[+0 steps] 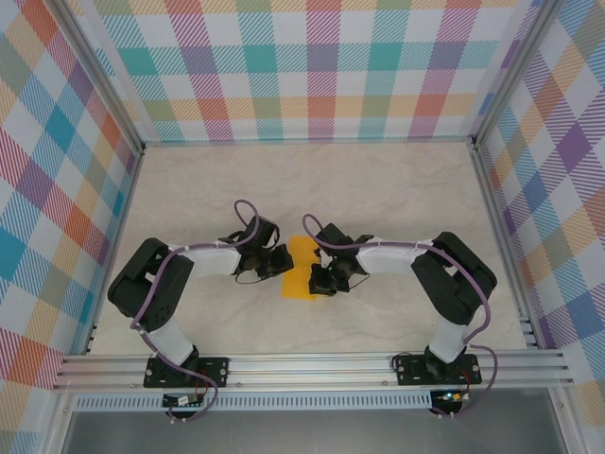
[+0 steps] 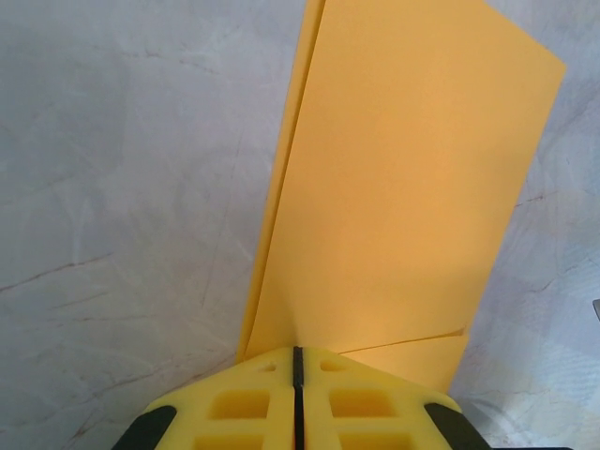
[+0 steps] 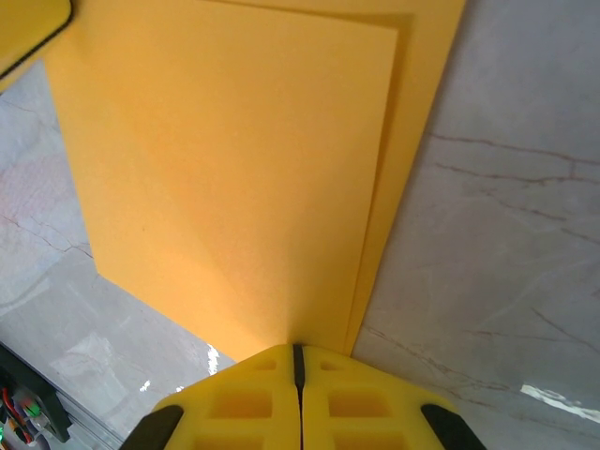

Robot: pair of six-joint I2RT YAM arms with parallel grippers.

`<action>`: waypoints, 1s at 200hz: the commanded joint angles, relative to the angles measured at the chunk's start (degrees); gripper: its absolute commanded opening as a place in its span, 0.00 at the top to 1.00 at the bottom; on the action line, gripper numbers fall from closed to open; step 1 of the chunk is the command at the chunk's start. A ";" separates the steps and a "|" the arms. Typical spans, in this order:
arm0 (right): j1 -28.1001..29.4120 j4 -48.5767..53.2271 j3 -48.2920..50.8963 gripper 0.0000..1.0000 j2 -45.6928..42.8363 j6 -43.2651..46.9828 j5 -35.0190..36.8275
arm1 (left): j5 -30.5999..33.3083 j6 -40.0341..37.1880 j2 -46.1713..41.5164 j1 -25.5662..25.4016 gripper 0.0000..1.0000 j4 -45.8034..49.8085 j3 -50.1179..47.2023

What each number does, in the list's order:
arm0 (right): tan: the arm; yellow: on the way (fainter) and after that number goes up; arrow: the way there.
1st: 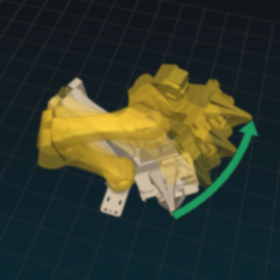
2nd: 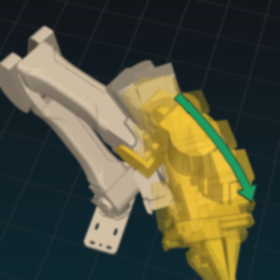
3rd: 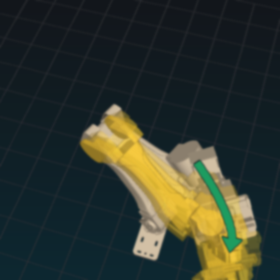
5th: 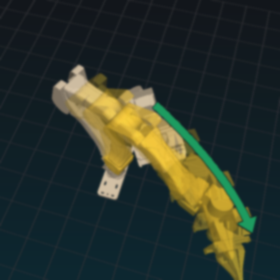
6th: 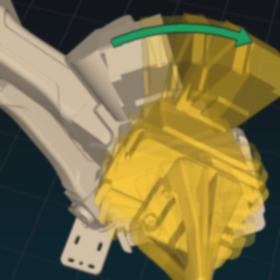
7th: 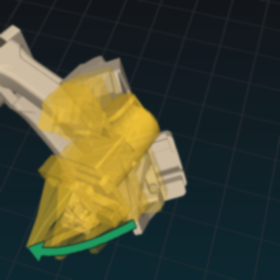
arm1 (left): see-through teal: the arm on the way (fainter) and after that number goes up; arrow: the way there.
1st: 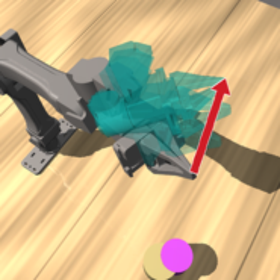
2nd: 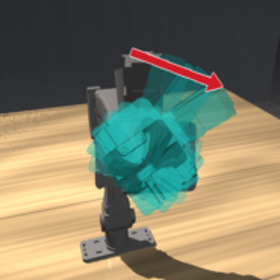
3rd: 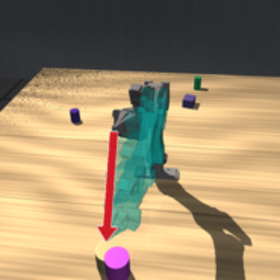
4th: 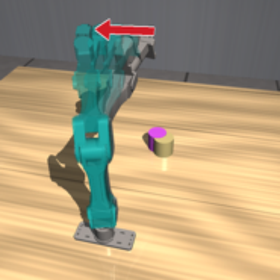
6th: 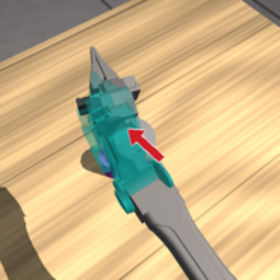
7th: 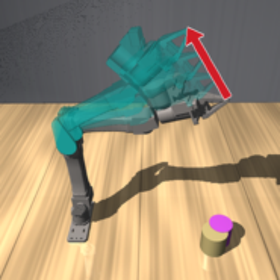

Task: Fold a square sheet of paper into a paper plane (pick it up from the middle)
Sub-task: Fold the triangle a second time at the center of the table.

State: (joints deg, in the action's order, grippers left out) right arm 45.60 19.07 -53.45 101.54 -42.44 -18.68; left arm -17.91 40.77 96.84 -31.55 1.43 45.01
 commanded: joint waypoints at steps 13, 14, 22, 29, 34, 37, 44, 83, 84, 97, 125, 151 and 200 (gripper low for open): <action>0.63 7.39 0.35 0.94 2.49 2.32 2.07 | 5.30 -1.34 2.40 2.21 0.92 2.06 -0.43; 0.63 7.39 0.18 0.94 2.42 2.38 2.02 | 5.23 -1.28 2.44 2.20 0.91 2.03 -0.57; 0.63 7.21 -1.44 0.93 1.49 2.99 1.27 | 4.72 -1.10 2.48 2.11 0.92 1.44 -1.23; 0.67 7.15 -2.96 0.93 0.80 3.34 0.79 | 4.25 -1.06 2.54 2.11 0.92 0.89 -1.97; 0.63 7.01 -4.06 0.93 0.34 3.49 0.31 | 3.80 -1.09 2.53 2.11 0.92 0.63 -2.33; 0.63 6.89 -4.59 0.93 0.11 3.57 -0.01 | 3.66 -1.05 2.53 2.13 0.92 0.55 -2.59; 0.63 6.54 -5.96 0.93 -0.40 3.62 -0.65 | 3.36 -0.96 2.56 2.02 0.92 0.27 -3.02; 1.06 6.02 -10.69 0.92 1.38 3.86 -1.36 | 2.19 -0.46 2.90 1.76 0.92 -0.97 -3.93; 1.07 6.00 -10.79 0.92 1.47 3.90 -1.36 | 2.18 -0.45 2.91 1.76 0.92 -0.98 -3.86; 1.32 6.39 -12.11 0.92 3.20 4.02 -0.93 | 1.95 -0.50 3.22 1.76 0.92 -0.99 -3.56; 1.42 7.07 -14.07 0.93 6.14 3.86 0.39 | 1.74 -0.31 3.68 1.67 0.92 -0.82 -3.09; 1.47 7.21 -14.88 0.93 7.85 4.08 1.18 | 2.00 -0.01 3.78 1.67 0.92 -0.85 -3.31; 1.34 9.53 -16.25 0.93 10.08 6.47 2.76 | 2.68 0.31 3.48 1.67 0.92 -0.50 -3.85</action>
State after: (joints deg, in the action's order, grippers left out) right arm 46.61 26.48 -68.05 110.56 -38.26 -17.15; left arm -19.92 40.88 97.08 -30.85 -2.22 43.31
